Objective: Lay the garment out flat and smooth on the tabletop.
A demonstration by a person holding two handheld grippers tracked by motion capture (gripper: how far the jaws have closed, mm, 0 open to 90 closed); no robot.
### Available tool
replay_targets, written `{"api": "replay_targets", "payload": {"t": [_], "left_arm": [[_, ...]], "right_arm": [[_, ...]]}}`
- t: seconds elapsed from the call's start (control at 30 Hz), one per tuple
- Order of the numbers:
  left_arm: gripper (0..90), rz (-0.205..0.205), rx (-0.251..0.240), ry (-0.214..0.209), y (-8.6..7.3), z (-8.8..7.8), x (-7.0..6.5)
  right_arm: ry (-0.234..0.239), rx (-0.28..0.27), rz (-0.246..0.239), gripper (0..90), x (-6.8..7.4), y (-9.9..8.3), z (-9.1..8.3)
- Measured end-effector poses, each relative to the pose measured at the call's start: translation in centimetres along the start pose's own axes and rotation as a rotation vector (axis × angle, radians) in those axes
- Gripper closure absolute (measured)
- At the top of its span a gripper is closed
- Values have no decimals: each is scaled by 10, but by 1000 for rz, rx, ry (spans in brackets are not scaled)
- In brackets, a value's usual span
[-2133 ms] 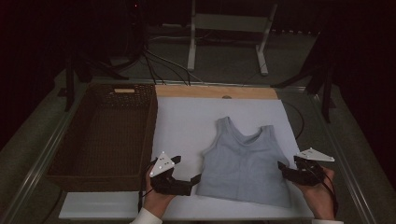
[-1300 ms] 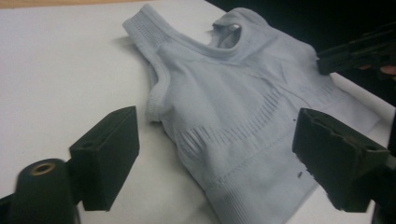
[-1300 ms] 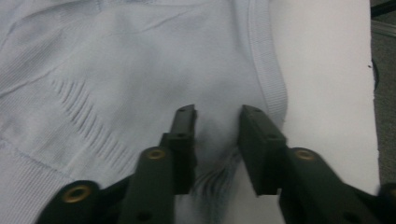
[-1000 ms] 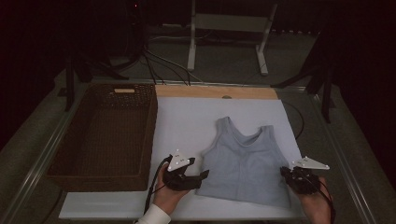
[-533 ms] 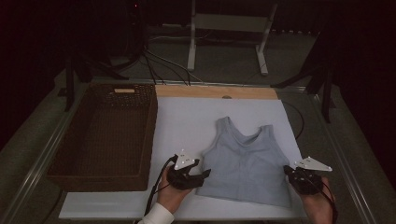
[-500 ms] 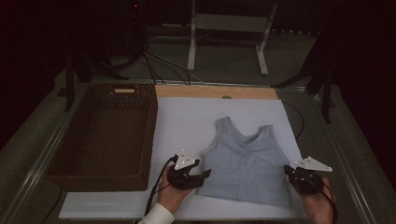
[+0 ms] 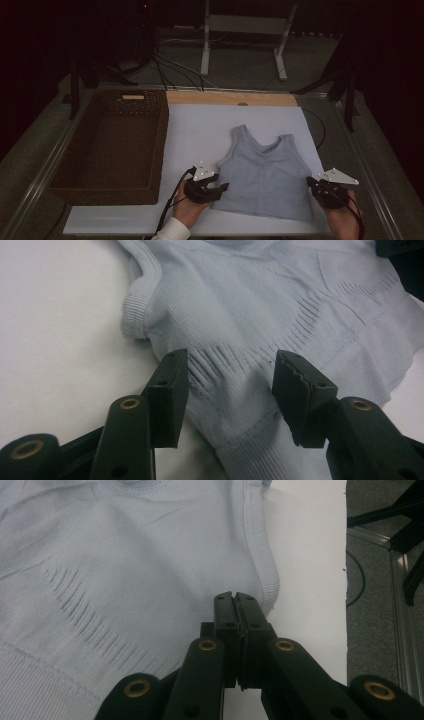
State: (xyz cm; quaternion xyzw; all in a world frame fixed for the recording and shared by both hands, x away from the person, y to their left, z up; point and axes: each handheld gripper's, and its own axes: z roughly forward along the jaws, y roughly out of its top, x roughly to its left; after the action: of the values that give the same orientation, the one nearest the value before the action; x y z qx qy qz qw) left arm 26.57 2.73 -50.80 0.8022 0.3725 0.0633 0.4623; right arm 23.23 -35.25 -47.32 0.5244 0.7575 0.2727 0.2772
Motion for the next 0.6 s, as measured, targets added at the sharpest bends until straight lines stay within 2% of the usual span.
{"api": "replay_targets", "payload": {"t": [0.2, 0.27, 0.4, 0.43, 0.47, 0.6], "left_arm": [[500, -19, 10, 0, 0, 1, 2], [560, -17, 17, -15, 0, 1, 1], [766, -11, 32, -43, -1, 2, 0], [766, -4, 40, -48, -1, 3, -2], [845, -2, 38, -49, -1, 3, -2], [882, -1, 35, -61, 0, -1, -3]], "right_arm": [[-3, -6, -13, 890, 1, -1, -2], [-8, -5, -22, 890, 2, 0, -3], [-6, -5, -30, 890, 4, 0, -4], [-5, -4, -32, 889, 4, 0, -4], [-4, -3, -33, 889, 5, 0, -5], [-3, -6, -42, 889, 6, 0, -8]]}}
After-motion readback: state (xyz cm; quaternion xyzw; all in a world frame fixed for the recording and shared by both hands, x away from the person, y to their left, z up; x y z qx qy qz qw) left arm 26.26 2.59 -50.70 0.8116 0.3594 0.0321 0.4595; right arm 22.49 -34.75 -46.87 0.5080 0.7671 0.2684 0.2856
